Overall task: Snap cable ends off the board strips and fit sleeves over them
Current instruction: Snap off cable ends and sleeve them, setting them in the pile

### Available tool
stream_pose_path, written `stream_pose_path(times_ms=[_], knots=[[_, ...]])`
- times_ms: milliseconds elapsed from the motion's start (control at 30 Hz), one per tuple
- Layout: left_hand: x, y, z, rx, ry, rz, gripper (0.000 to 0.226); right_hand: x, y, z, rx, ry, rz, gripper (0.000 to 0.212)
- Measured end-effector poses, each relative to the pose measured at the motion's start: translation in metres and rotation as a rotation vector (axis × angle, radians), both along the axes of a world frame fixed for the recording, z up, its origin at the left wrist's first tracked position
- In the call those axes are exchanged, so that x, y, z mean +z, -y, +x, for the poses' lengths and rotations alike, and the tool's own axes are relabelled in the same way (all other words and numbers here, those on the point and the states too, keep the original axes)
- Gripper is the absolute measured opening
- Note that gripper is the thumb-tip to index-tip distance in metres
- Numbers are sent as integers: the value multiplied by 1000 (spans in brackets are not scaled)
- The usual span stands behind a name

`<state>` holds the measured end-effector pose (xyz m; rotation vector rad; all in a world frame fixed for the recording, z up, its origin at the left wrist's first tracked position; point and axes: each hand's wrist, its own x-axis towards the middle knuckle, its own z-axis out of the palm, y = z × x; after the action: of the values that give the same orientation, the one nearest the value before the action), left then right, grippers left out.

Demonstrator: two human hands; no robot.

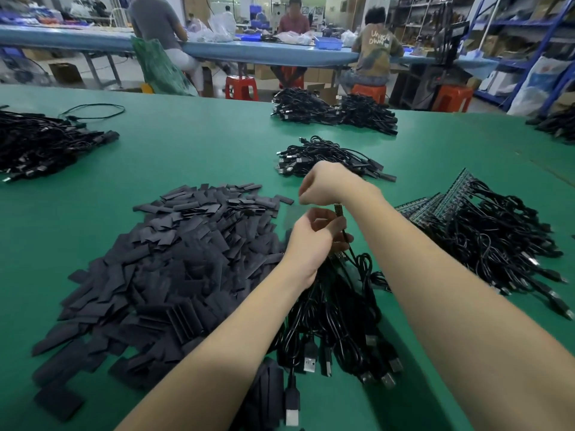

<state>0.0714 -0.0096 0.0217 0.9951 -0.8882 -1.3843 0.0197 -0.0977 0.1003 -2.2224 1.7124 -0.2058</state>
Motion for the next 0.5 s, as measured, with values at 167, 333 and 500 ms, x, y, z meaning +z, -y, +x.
stream_pose_path(times_ms=[167, 333, 500], knots=[[-1, -3, 2, 15, 45, -54, 17, -20, 25, 42, 108, -170, -12, 29], [0, -1, 3, -8, -17, -64, 22, -38, 31, 48, 41, -74, -2, 26], [-1, -3, 2, -19, 52, -89, 16, -33, 30, 47, 17, 51, 133, 38]])
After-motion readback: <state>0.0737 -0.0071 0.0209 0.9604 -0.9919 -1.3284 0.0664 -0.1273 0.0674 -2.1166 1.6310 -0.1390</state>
